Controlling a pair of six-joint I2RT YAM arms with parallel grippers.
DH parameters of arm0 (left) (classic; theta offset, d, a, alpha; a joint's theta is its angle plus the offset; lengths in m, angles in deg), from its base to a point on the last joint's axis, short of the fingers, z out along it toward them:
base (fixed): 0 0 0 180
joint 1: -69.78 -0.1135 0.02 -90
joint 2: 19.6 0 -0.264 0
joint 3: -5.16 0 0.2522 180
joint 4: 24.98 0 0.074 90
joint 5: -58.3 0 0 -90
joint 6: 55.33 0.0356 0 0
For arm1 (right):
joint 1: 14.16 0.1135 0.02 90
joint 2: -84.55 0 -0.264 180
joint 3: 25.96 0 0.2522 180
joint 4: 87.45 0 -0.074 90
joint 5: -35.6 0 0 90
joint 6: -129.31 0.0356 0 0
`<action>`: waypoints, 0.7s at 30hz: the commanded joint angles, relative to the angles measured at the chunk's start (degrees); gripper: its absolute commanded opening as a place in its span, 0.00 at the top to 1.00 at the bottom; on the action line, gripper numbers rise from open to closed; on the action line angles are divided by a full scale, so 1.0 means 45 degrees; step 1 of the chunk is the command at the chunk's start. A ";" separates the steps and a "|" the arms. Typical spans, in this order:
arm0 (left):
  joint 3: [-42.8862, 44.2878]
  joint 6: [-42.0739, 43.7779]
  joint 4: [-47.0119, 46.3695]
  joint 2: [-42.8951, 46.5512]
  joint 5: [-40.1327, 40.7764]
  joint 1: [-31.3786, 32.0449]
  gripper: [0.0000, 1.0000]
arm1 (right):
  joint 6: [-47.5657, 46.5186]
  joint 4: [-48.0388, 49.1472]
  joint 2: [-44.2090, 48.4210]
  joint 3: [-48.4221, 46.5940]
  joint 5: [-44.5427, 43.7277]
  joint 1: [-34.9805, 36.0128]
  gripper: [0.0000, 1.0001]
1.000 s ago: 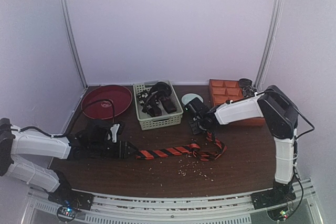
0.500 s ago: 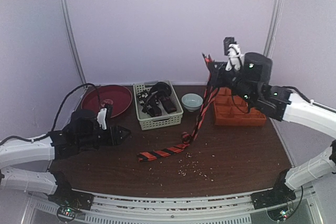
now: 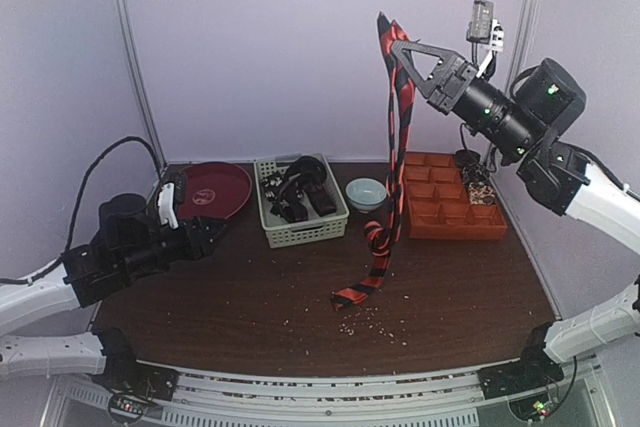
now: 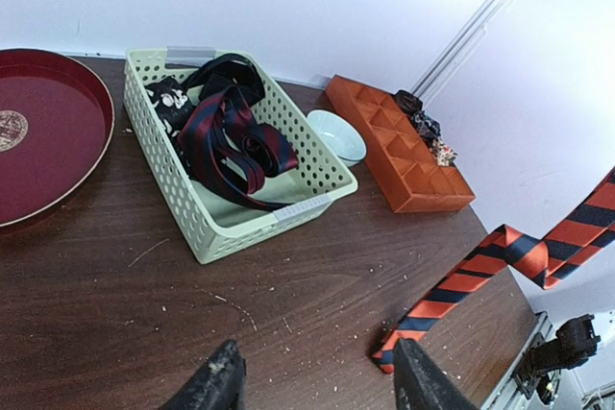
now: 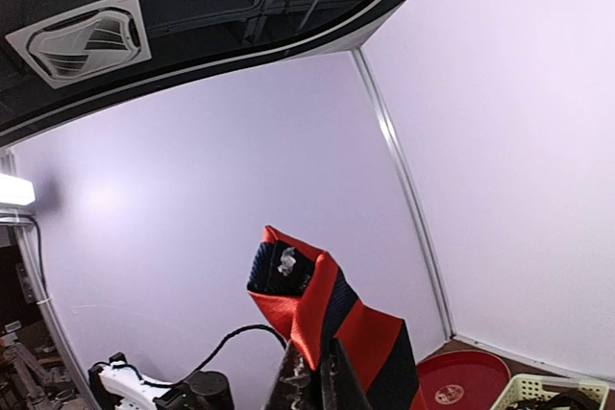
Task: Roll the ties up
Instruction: Adjust the tie at the center of the board.
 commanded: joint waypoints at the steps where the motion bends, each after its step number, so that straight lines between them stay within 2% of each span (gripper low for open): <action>1: 0.0280 0.0373 0.0049 0.0225 -0.0407 0.0030 0.47 | 0.1378 0.1234 -0.0579 -0.1158 0.2365 0.0095 1.00; 8: 0.0567 0.0564 0.0079 0.0338 -0.0712 0.0043 0.47 | 0.3731 0.2828 -0.1952 -0.3374 0.4703 0.0352 1.00; 14: 0.0752 0.0722 0.0158 0.0299 -0.0995 0.0028 0.46 | 0.4016 0.3134 -0.2351 -0.4069 0.4972 0.0709 1.00; 17: 0.0732 0.0804 0.0132 0.0216 -0.1481 0.0046 0.46 | 0.2968 0.1962 -0.2222 -0.4059 0.4405 0.0705 1.00; 21: 0.0768 0.1361 0.0141 -0.0077 -0.2412 0.0049 0.43 | -0.0428 -0.1515 -0.1662 -0.3879 0.2068 0.0707 1.00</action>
